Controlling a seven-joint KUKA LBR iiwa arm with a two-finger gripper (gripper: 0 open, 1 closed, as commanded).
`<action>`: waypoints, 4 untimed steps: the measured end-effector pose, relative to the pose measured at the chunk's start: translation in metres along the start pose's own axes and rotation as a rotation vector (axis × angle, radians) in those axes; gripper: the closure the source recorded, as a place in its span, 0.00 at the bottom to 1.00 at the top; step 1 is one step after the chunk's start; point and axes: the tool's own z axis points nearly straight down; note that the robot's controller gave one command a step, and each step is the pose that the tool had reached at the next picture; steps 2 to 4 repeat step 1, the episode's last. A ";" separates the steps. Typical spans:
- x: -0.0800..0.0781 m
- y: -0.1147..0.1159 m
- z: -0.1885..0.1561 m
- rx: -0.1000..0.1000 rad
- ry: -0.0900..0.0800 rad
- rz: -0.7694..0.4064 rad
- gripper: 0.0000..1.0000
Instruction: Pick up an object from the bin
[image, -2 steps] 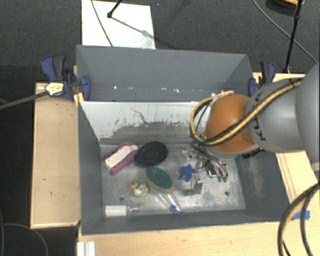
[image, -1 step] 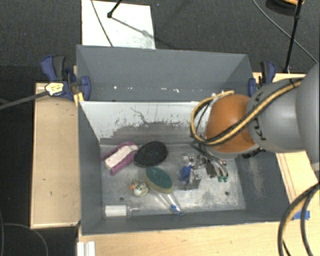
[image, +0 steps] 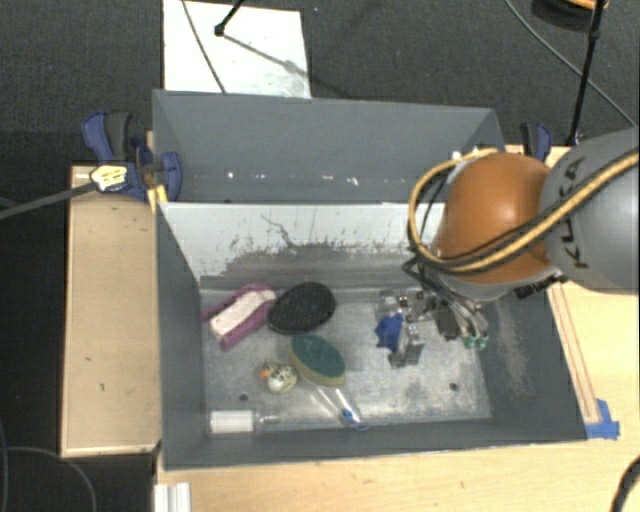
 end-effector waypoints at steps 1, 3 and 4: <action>-0.002 0.007 -0.065 0.000 0.000 -0.027 1.00; -0.002 0.007 -0.065 0.000 0.000 -0.027 1.00; -0.002 0.007 -0.065 0.000 0.000 -0.027 1.00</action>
Offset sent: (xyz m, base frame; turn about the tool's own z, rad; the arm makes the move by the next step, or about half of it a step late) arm -0.0017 0.0065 0.0610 -0.0286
